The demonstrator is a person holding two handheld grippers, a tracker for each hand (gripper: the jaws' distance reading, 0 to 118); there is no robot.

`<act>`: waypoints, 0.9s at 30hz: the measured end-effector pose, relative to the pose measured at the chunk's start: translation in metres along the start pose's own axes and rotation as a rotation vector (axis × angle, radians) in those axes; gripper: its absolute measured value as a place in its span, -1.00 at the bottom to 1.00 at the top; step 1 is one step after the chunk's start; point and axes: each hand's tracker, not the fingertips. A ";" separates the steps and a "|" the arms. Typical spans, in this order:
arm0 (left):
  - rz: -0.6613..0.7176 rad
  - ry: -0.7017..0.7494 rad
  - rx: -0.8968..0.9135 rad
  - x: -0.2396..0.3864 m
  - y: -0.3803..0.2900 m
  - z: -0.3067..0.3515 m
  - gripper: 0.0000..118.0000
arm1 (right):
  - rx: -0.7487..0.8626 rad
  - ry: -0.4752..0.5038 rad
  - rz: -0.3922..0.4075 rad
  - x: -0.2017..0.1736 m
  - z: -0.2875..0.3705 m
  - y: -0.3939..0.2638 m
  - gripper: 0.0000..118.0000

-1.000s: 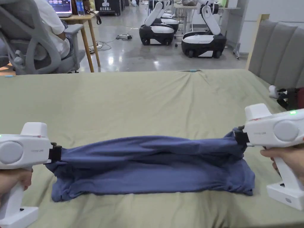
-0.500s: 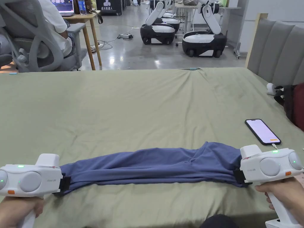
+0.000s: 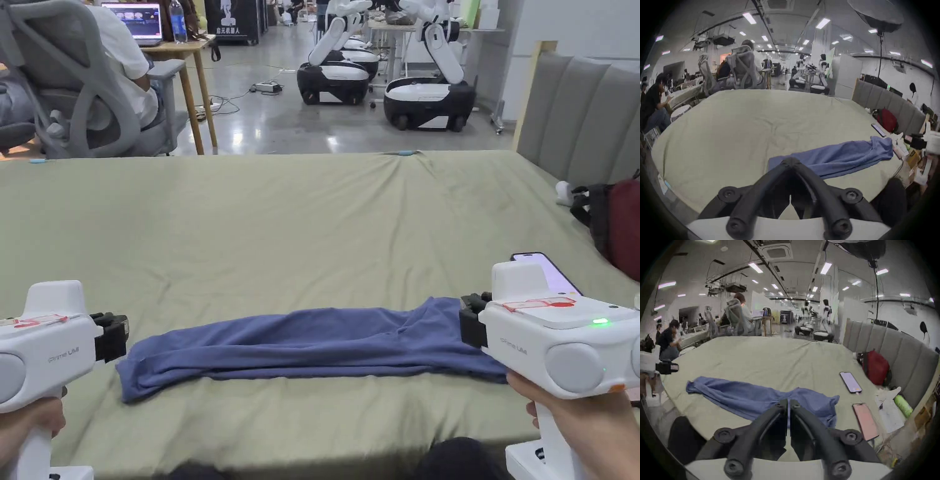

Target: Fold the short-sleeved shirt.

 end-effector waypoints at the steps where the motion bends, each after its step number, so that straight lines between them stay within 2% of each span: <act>1: 0.000 -0.023 -0.011 -0.005 0.000 0.000 -1.00 | -0.006 0.034 -0.004 -0.005 -0.001 -0.001 -0.92; 3: 0.046 -0.088 -0.032 -0.018 -0.001 -0.003 -1.00 | 0.002 0.050 0.000 -0.012 0.004 -0.002 -0.92; 4: 0.117 -0.149 -0.057 -0.030 -0.002 -0.010 -0.89 | 0.003 0.050 0.010 -0.017 0.005 -0.002 -0.92; 5: 0.201 -0.228 -0.090 -0.042 -0.003 -0.019 -0.46 | -0.001 0.060 0.020 -0.021 0.003 -0.003 -0.92; 6: 0.264 -0.306 -0.117 -0.055 -0.006 -0.028 0.07 | -0.008 0.068 0.019 -0.024 0.002 -0.003 -0.92; 8: 0.335 -0.384 -0.162 -0.072 -0.014 -0.053 1.00 | -0.020 0.089 0.001 -0.028 0.000 -0.003 -0.92; 11: 0.381 -0.363 -0.166 -0.086 -0.025 -0.081 0.83 | -0.047 0.140 -0.055 -0.034 -0.005 -0.003 -0.92; 15: 0.508 -0.434 -0.234 -0.099 -0.037 -0.126 0.80 | -0.052 0.158 -0.035 -0.046 -0.011 -0.002 -0.92; 16: 0.550 -0.457 -0.239 -0.099 -0.039 -0.136 0.72 | -0.054 0.164 -0.035 -0.049 -0.012 -0.002 -0.92; 19: 0.592 -0.512 -0.215 -0.093 -0.039 -0.162 0.12 | -0.081 0.213 -0.073 -0.052 -0.018 -0.001 -0.92; 21: 0.681 -0.568 -0.304 -0.084 -0.044 -0.180 -0.24 | -0.087 0.206 -0.056 -0.055 -0.022 -0.002 -0.92; 22: 0.693 -0.583 -0.312 -0.080 -0.044 -0.186 -0.48 | -0.091 0.195 -0.039 -0.057 -0.023 -0.002 -0.92; 23: 0.659 -0.563 -0.317 -0.075 -0.042 -0.188 -0.60 | -0.093 0.181 -0.030 -0.059 -0.025 -0.001 -0.92; 27: 0.521 -0.527 -0.235 -0.074 -0.027 -0.173 -0.63 | -0.085 0.162 -0.026 -0.061 -0.027 0.000 -0.92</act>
